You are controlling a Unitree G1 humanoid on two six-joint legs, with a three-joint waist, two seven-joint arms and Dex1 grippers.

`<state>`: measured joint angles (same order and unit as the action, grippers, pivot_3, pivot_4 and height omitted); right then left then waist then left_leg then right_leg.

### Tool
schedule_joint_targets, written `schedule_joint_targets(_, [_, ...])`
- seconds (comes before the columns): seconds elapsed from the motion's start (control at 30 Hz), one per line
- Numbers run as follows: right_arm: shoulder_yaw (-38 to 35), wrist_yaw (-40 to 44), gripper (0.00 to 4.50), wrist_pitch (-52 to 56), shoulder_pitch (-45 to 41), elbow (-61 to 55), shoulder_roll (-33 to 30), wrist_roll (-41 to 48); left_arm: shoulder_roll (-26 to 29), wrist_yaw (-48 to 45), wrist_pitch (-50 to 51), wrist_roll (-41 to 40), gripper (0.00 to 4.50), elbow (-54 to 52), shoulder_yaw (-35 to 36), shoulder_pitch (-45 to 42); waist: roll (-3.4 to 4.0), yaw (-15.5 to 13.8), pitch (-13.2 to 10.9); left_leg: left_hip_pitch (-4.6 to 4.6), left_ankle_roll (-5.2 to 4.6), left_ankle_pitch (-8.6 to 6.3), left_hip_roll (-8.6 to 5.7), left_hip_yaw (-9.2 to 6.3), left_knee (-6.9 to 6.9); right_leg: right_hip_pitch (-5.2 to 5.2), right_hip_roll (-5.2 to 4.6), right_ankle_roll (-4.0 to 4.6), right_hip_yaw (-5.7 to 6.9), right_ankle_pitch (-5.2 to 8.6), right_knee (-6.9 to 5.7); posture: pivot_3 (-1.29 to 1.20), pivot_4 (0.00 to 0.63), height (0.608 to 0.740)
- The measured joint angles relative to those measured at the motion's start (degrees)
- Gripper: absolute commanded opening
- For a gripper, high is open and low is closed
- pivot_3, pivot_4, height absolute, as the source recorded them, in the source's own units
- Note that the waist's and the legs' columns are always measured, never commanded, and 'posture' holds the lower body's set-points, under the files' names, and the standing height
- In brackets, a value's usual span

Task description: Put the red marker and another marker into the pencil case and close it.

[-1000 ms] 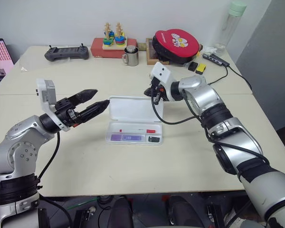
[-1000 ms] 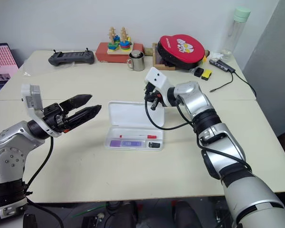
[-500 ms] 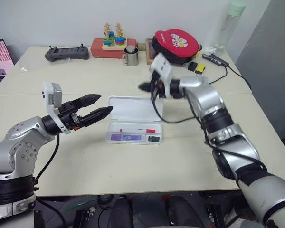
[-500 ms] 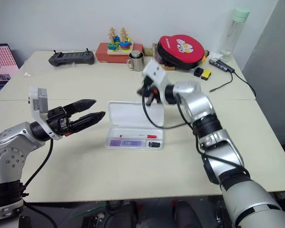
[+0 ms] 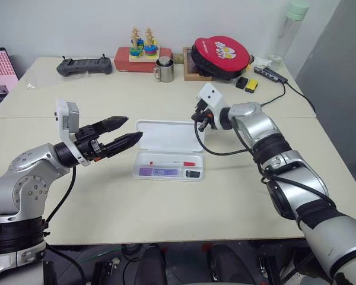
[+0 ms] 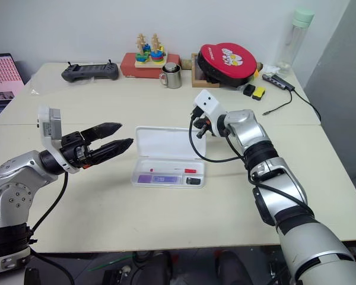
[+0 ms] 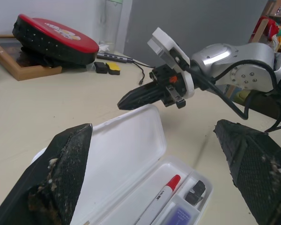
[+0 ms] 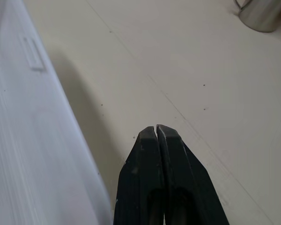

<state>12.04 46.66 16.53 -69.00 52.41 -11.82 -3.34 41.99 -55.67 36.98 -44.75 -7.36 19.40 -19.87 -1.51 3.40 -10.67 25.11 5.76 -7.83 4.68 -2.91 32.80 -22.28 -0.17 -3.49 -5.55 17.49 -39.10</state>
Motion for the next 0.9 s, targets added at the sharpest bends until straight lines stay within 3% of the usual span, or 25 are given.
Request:
schedule_joint_targets(0.3, [1.3,9.4,0.03,1.5,1.7,-9.0,-1.1,0.3,0.0,0.1,-0.1,0.0,4.50,0.0,0.0,0.0,0.01,0.0,0.0,0.00,0.00,0.00,0.00,0.00,0.00,0.00,0.00,0.00,0.02,0.00,0.00,0.00,0.150,0.740])
schedule_joint_targets(0.53, [6.4,16.6,0.03,6.9,9.3,-22.9,-2.9,0.0,0.0,-0.1,0.0,-0.4,4.50,-0.4,0.2,0.7,0.01,-0.1,0.0,0.00,0.00,0.00,0.00,-0.01,0.02,0.01,0.00,-0.01,0.02,0.00,-0.02,0.00,0.150,0.740])
schedule_joint_targets(0.9, [12.9,16.6,0.03,10.3,20.4,-37.0,-5.1,-1.8,1.8,-1.4,0.3,-0.1,4.50,-2.1,-0.1,4.6,-0.11,-0.1,0.1,-0.13,0.00,0.00,0.02,-0.01,0.01,0.09,0.01,-0.10,0.02,0.10,-0.01,0.00,0.150,0.740])
